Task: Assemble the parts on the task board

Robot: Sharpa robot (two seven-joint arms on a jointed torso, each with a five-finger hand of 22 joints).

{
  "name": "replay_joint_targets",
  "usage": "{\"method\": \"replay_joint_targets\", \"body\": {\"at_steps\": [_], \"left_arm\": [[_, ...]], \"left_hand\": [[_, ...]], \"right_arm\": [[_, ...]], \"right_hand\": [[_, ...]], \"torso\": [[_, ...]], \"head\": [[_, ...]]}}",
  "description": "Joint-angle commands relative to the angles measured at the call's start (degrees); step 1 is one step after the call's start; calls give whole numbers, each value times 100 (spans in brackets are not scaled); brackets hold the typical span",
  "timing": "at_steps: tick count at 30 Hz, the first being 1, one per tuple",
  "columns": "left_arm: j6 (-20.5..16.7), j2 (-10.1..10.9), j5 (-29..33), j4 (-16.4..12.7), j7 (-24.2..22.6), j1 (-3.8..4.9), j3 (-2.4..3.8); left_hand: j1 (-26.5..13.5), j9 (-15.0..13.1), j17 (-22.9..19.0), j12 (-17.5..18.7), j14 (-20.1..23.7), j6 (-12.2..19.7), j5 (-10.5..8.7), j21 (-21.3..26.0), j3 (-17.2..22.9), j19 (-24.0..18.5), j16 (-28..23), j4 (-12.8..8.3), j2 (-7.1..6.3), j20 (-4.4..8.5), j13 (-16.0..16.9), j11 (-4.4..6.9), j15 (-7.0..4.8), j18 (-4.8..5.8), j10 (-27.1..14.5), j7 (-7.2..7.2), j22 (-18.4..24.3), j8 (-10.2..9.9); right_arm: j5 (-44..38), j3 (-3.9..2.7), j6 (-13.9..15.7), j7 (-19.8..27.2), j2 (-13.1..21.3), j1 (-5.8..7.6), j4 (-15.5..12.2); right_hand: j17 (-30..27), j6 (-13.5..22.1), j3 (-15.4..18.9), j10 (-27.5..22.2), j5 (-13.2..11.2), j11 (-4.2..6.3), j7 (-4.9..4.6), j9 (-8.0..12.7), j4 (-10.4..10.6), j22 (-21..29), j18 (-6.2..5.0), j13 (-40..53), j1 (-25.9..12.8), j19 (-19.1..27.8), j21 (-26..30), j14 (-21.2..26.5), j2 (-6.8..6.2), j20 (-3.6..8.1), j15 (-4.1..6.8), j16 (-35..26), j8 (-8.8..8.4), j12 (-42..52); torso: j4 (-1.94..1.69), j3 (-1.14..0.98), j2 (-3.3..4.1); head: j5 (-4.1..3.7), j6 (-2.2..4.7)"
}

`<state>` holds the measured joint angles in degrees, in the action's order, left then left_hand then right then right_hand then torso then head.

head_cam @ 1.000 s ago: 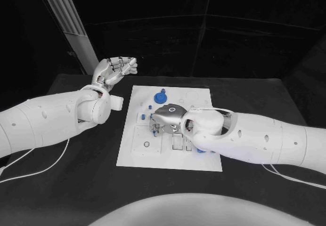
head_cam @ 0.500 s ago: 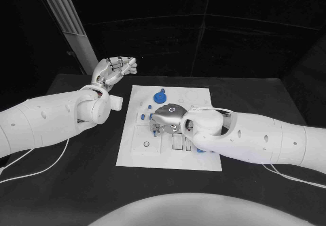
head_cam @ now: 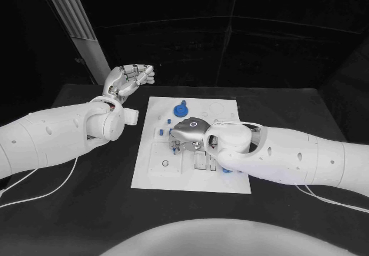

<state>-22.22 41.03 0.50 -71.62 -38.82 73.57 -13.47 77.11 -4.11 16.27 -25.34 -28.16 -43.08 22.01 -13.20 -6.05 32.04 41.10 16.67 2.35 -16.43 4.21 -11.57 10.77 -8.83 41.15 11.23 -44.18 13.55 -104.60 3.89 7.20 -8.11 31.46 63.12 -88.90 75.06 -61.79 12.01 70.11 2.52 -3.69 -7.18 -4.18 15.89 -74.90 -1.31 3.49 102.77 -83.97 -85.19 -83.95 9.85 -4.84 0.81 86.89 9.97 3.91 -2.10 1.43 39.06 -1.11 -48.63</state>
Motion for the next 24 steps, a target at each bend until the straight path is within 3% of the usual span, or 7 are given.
{"method": "replay_joint_targets", "body": {"at_steps": [1, 24], "left_arm": [[59, 0, -1, -2, -961, 8, 3], [60, 11, -1, -7, -958, 7, 3]], "left_hand": [[-13, 3, -5, -19, 46, 47, 37, 23, -20, 51, 21, 5, 54, -1, -6, 6, 2, -33, -35, 242, 6, 11], [-9, 4, -27, -41, 54, 54, 40, 25, -30, 52, 41, 5, 66, -1, -9, 5, 2, -32, -47, 242, 10, 27]], "right_arm": [[-45, 7, -122, 12, 1, -11, 13], [-46, 8, -175, 5, -7, -26, -7]], "right_hand": [[748, -16, -34, 14, 18, -36, -10, -7, 10, -1312, 6, -3, 2, -341, 13, -460, 31, -53, -52, -29, 14, -33], [743, -14, -29, 7, 18, -34, -7, -6, 8, -1310, 4, -2, 1, -337, 20, -458, 13, -59, -54, -32, 7, -36]], "torso": [[2, 1, 1], [4, 0, 4]], "head": [[1, 0], [-11, -6]]}}
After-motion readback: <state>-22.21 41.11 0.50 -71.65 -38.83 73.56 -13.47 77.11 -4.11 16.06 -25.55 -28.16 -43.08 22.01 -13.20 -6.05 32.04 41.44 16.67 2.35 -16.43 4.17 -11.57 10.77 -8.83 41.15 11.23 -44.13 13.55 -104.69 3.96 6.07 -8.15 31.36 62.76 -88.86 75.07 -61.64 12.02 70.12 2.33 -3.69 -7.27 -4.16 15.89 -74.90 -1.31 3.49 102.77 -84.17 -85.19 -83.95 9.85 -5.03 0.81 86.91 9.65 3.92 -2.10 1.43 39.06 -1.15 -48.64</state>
